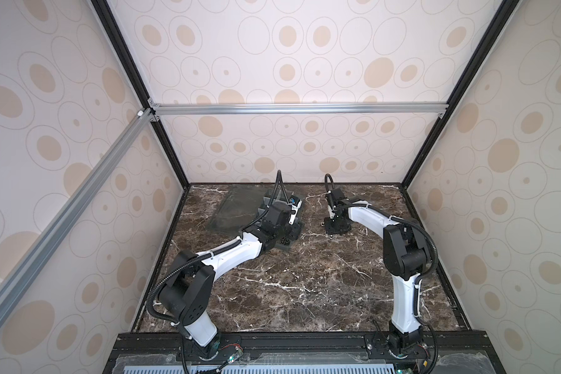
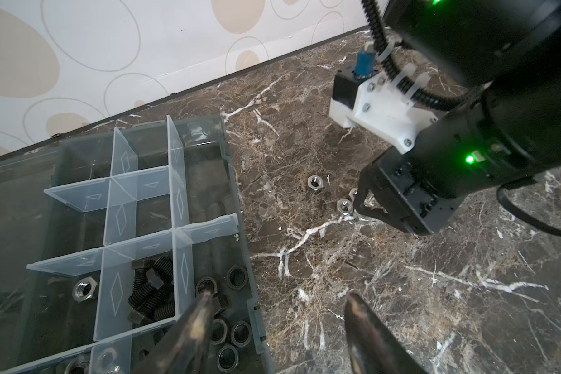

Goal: Sort the screws and nuts into containers
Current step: Pick up the nut from the center of the table.

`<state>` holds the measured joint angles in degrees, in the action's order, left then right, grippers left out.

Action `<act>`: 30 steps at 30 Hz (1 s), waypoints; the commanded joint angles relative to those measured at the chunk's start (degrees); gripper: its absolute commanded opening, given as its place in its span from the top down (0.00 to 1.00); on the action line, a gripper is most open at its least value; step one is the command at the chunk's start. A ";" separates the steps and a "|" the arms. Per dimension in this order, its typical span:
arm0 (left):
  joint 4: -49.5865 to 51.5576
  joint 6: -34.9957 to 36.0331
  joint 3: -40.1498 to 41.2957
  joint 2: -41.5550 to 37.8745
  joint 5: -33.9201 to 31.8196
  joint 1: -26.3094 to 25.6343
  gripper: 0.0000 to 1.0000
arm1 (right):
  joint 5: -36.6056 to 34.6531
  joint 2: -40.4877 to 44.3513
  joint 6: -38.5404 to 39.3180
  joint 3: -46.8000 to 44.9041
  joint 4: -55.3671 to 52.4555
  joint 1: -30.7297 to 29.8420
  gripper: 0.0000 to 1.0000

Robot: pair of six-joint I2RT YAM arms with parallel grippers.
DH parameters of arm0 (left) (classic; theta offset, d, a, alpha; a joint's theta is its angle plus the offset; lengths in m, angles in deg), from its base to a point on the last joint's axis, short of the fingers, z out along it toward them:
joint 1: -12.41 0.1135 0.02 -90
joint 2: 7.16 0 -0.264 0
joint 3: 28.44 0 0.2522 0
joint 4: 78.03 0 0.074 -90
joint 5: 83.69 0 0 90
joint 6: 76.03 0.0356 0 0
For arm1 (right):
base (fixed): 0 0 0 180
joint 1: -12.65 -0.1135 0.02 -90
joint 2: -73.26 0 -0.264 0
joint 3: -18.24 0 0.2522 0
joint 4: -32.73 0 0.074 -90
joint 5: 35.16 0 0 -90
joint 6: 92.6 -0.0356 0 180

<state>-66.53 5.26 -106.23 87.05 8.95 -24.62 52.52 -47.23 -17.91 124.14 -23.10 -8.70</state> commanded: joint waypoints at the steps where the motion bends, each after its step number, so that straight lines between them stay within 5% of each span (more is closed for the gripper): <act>1: 0.57 1.09 -1.06 -0.41 -0.66 -0.17 0.35 | -0.31 -2.16 0.27 0.63 -1.51 -0.69 0.65; 17: -0.92 -0.11 1.79 -4.45 -7.00 0.12 0.34 | -1.85 -0.56 -0.40 2.66 -3.82 -1.32 0.86; 24: -9.83 -11.46 12.69 -13.96 -5.59 10.69 0.26 | 6.64 1.70 2.06 11.19 -2.77 -6.40 0.88; 30: -7.68 -12.78 17.75 -18.71 -8.33 17.00 0.26 | 13.57 -7.58 3.91 26.75 -0.94 -12.72 0.88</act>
<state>-73.94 -5.30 -89.60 70.42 2.17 -7.81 61.10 -50.40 -15.92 144.34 -24.72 -18.82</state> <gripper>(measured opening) 0.741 0.252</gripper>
